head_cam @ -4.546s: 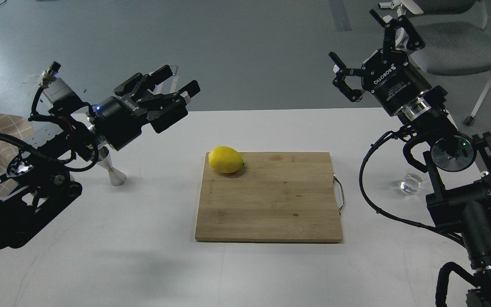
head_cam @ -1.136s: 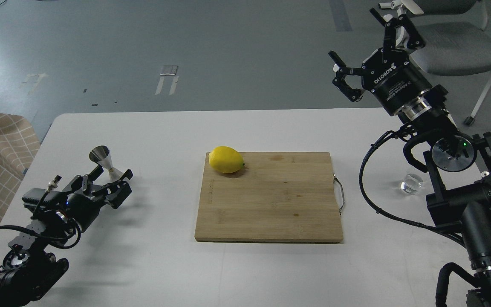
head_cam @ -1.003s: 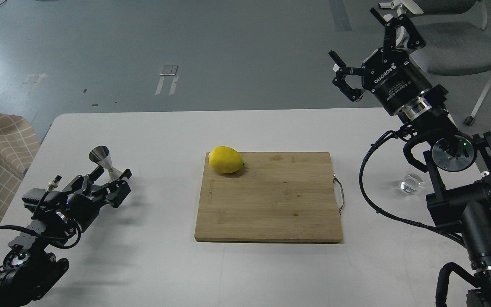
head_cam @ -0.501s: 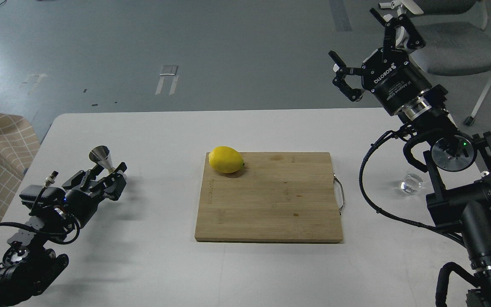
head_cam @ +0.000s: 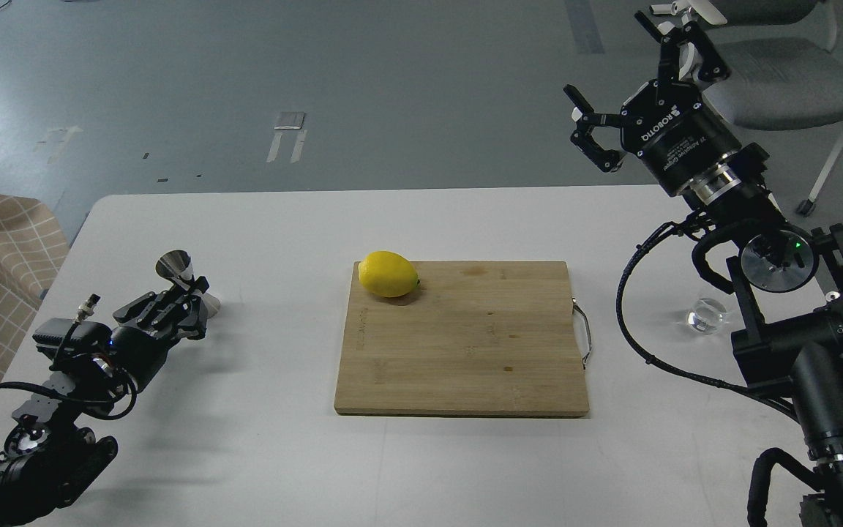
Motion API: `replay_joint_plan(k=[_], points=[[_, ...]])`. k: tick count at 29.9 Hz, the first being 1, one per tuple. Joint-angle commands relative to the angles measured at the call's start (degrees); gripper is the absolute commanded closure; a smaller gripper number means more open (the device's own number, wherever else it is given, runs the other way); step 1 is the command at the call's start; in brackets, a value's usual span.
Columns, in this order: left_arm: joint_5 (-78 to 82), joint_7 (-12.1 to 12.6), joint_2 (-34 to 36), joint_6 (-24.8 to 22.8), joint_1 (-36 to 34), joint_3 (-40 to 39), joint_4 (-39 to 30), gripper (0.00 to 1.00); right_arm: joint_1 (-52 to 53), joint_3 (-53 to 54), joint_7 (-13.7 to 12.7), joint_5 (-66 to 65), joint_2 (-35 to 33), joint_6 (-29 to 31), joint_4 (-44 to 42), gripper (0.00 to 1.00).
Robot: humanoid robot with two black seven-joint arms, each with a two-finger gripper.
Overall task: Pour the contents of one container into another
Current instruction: 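Close the left gripper around the steel jigger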
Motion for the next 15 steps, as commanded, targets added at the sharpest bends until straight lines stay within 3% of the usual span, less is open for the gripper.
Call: replay_joint_plan(k=[1, 15], points=[[0.0, 0.0, 0.0, 0.0, 0.0, 0.0, 0.0, 0.96, 0.0, 0.0, 0.0, 0.0, 0.0, 0.0, 0.0, 0.0], [0.3, 0.0, 1.4, 0.0, -4.4, 0.0, -0.9, 0.95, -0.1, 0.0, 0.0, 0.0, 0.0, 0.0, 0.1, 0.0]])
